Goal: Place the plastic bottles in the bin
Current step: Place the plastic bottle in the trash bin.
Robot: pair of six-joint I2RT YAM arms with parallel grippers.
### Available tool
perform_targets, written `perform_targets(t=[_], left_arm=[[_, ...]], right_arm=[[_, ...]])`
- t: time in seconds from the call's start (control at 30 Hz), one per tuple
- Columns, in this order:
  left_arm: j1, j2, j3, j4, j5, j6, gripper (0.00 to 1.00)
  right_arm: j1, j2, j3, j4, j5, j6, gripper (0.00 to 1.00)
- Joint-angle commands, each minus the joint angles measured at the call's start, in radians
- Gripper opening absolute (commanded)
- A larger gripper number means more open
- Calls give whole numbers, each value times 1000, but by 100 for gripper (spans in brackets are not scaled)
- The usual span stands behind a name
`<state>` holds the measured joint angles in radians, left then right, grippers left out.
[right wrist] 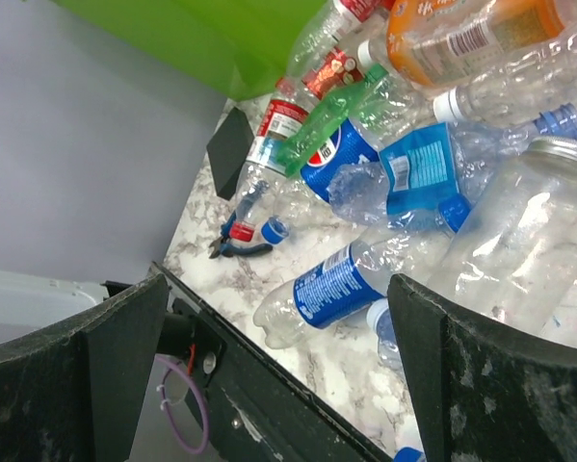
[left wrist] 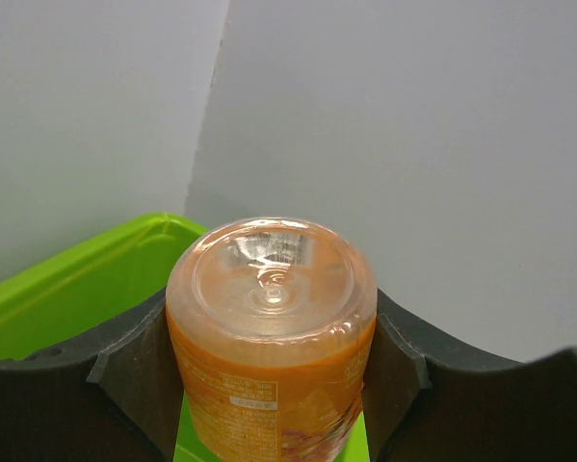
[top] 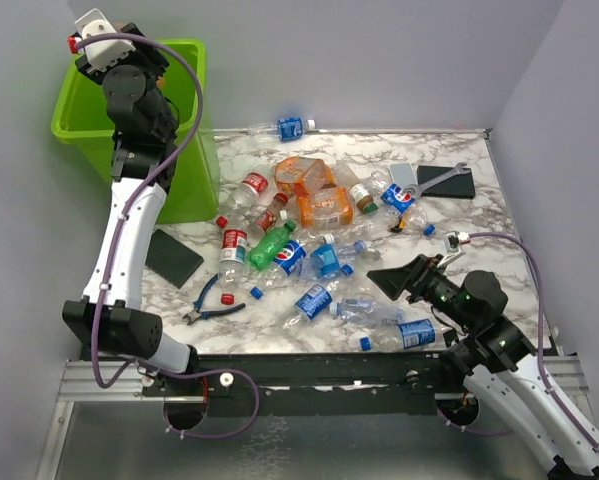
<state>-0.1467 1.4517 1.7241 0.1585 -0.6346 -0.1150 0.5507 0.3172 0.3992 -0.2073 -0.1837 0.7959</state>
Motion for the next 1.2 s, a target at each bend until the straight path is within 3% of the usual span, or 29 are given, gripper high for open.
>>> perform_targets(t=[0.0,0.13,0.2,0.57,0.7,0.83,1.0,1.17], left_arm=[[35,87,88,-48,50,-125,28],[40,141,119,-105,48,-160,29],[40,164,142,-147,50,-167,35],[15,163,211,-209,55,-141,98],[-89,131,246,-229,58,-77,99],[-294,40,166,-234,89,0,99],[-475,-67,-39,-305,297,-16,99],[-566,-165,-348,-336,486,-50,99]], right_arm=[[2,13,18,-67,-48,-25,100],[2,-2,18,-79,-45,-55,100],[2,-1,26,-83,-31,-72,100],[1,36,112,-150,57,-189,100],[1,45,150,-164,124,-218,100],[2,100,213,-220,273,-243,99],[1,223,298,-342,492,-206,98],[1,280,290,-347,563,-152,98]])
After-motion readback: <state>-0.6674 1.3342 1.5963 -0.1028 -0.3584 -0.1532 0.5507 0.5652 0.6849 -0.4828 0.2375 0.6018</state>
